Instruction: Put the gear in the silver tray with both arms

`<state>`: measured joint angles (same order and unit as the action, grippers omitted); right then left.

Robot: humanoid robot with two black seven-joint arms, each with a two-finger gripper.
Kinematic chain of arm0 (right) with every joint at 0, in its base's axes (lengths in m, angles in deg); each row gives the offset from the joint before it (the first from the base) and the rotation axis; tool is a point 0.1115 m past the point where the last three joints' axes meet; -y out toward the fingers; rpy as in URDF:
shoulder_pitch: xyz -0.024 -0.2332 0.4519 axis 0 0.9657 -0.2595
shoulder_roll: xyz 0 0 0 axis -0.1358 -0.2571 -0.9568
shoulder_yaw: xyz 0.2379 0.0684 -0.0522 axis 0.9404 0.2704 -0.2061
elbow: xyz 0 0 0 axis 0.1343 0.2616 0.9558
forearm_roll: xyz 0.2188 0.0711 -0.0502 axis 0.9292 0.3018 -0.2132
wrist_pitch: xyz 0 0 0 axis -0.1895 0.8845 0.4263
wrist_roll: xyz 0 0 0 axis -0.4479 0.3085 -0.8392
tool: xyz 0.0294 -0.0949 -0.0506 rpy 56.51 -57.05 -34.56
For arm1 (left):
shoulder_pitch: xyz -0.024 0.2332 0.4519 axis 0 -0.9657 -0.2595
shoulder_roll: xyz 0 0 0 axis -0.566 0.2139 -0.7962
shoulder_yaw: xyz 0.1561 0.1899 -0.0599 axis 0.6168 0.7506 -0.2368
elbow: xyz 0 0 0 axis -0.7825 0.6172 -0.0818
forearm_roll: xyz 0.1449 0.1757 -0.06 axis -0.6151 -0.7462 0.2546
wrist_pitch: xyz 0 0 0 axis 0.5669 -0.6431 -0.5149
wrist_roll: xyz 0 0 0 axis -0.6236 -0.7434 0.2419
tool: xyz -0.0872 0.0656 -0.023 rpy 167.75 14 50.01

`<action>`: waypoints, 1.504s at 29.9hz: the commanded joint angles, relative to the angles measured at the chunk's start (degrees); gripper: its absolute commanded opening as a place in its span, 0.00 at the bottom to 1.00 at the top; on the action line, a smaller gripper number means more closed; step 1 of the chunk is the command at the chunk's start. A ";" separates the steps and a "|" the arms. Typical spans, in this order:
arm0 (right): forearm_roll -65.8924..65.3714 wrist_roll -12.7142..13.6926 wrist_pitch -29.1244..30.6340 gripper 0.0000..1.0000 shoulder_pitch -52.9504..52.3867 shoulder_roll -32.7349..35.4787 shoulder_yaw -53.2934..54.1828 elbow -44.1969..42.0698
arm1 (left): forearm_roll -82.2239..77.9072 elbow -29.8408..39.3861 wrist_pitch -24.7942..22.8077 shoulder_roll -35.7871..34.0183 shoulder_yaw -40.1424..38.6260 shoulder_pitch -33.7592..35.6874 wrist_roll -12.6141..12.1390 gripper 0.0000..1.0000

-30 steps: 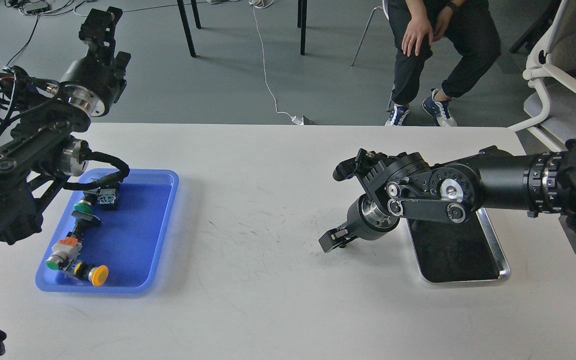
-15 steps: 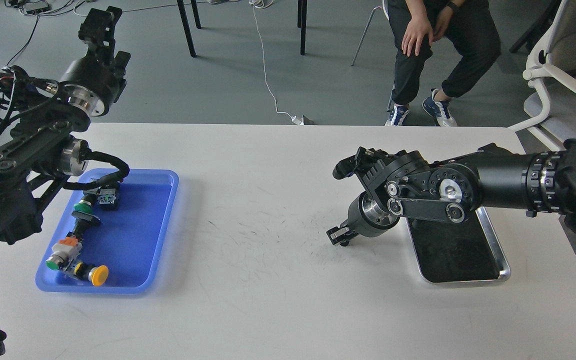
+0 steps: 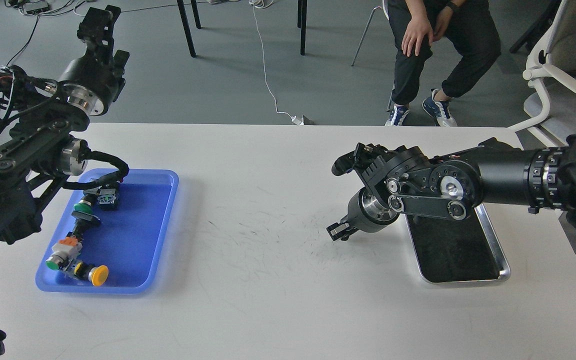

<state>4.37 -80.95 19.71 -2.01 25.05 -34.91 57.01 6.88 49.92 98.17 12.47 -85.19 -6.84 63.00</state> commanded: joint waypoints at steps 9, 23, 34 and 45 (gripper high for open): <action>-0.01 -0.46 -0.01 0.05 -6.32 27.37 6.36 11.26 | 0.00 0.00 0.00 0.18 0.09 0.00 0.02 0.98; -7.65 -1.08 -0.01 0.05 7.73 41.11 6.62 21.99 | -0.18 0.00 0.09 0.97 0.35 0.26 -0.07 0.98; -10.03 -1.08 -0.01 0.06 10.64 38.56 8.11 15.67 | -0.09 0.00 0.09 0.80 0.36 0.17 -0.07 0.98; -9.95 -0.99 -0.93 0.29 11.96 34.16 8.99 10.74 | -0.09 0.00 0.09 0.71 0.44 0.17 -0.07 0.98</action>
<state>-5.61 -82.02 18.98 9.70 59.73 -25.90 68.34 6.76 49.92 98.26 13.25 -84.77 -6.63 62.93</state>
